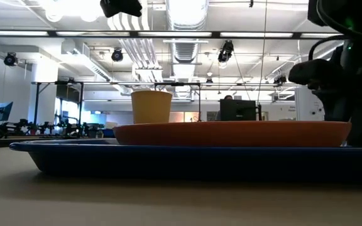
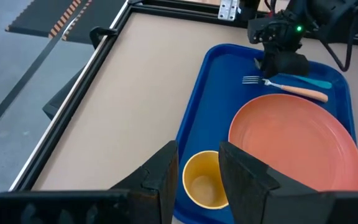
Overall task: Pick and place plate/cup/fork/spoon on tray
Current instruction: Adjust the light orange fork on the blue tray
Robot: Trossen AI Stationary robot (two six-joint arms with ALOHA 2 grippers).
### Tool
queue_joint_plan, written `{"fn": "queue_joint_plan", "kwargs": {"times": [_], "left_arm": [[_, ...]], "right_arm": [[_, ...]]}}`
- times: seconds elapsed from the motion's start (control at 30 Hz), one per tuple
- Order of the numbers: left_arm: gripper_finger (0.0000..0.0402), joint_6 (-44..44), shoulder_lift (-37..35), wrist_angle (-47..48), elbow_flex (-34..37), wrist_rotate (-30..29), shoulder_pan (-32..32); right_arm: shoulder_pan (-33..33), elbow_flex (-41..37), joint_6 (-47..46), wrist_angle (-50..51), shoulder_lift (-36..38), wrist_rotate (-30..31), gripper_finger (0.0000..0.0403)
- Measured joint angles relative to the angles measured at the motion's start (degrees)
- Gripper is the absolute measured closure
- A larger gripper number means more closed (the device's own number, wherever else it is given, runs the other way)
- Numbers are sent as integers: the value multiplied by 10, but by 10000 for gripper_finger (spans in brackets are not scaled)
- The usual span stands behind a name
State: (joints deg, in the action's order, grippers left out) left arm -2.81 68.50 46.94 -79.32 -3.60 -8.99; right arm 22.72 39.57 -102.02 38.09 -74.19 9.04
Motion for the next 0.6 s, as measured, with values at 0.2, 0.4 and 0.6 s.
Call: {"fn": "queue_joint_plan", "kwargs": {"times": [0.2, 0.4, 0.6], "left_arm": [[303, 0, 0, -3, 0, 0, 0], [303, 0, 1, -3, 0, 0, 0], [303, 0, 7, -1, 1, -1, 0]], "right_arm": [[0, -34, 0, -86, 0, 16, 264], [0, -36, 2, -88, 0, 22, 264], [0, -36, 2, -87, -1, 38, 264]]}}
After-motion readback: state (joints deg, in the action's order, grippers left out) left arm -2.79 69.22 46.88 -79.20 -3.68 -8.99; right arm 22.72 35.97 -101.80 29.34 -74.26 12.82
